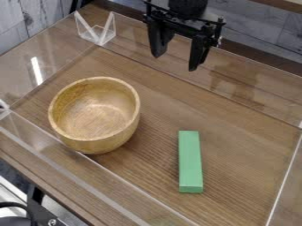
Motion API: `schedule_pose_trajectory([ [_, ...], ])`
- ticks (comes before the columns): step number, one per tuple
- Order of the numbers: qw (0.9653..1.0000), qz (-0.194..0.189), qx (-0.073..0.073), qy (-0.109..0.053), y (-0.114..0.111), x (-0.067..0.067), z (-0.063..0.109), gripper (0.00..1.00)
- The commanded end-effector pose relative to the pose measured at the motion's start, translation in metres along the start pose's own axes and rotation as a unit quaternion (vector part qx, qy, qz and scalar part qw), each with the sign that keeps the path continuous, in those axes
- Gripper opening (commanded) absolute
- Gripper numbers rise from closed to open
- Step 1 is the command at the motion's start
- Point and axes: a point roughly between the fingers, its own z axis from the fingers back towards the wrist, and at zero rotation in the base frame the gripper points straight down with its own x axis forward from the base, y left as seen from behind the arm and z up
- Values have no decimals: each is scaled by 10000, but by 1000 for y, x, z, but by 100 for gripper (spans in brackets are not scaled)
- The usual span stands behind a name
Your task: Put green stick into wooden bowl
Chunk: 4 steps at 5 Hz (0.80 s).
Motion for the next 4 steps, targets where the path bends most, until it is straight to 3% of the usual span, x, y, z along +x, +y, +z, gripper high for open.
schedule_pose_trajectory([
  [1, 9989, -22, -29, 477, -1, -15, -28, 100],
  [2, 9968, -207, -207, 738, -15, -40, -51, 100],
  [3, 9959, -471, -305, 715, -35, -58, -67, 100],
  [4, 9959, -625, -369, 547, -55, -64, -78, 100],
])
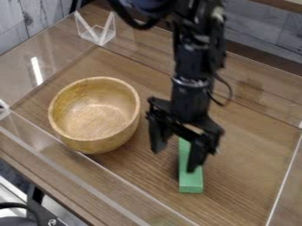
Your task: Put green stick into wooden bowl
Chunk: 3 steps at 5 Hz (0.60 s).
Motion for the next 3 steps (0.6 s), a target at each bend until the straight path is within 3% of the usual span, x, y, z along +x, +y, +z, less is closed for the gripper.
schedule_pose_trajectory([
  [1, 9989, 42, -42, -466, -3, 8, 8, 100],
  [3, 9979, 156, -48, -632, -1, 12, 7, 100],
])
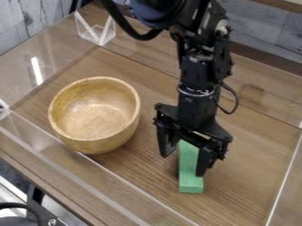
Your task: Put green stick into wooden bowl
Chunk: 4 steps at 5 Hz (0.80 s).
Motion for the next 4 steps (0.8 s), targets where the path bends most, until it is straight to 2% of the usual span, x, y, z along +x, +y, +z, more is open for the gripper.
schedule_pose_trajectory([
  [1, 9995, 42, -21, -324, 1, 6, 11, 100],
  [4, 9985, 177, -44, -517, 3, 10, 12, 100],
])
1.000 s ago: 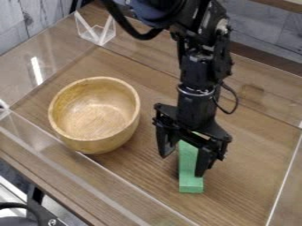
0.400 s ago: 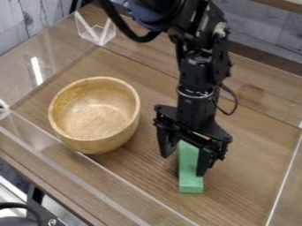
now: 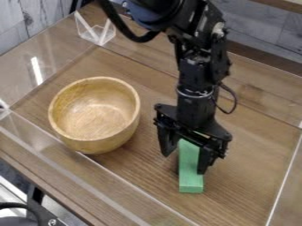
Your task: Put green stick into wooden bowl
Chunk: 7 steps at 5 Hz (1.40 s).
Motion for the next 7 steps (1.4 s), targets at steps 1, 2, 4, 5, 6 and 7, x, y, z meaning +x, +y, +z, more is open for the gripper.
schedule_pose_trajectory([
  [1, 9993, 93, -45, -346, 0, 7, 14, 100],
  [2, 9991, 137, -52, -410, 1, 9, 14, 100],
  [4, 9984, 220, -66, -525, 2, 11, 15, 100],
  [5, 9980, 259, -74, -571, 2, 13, 16, 100],
  [6, 9976, 299, -79, -618, 3, 14, 16, 100],
  [7, 9972, 338, -82, -669, 3, 15, 15, 100],
])
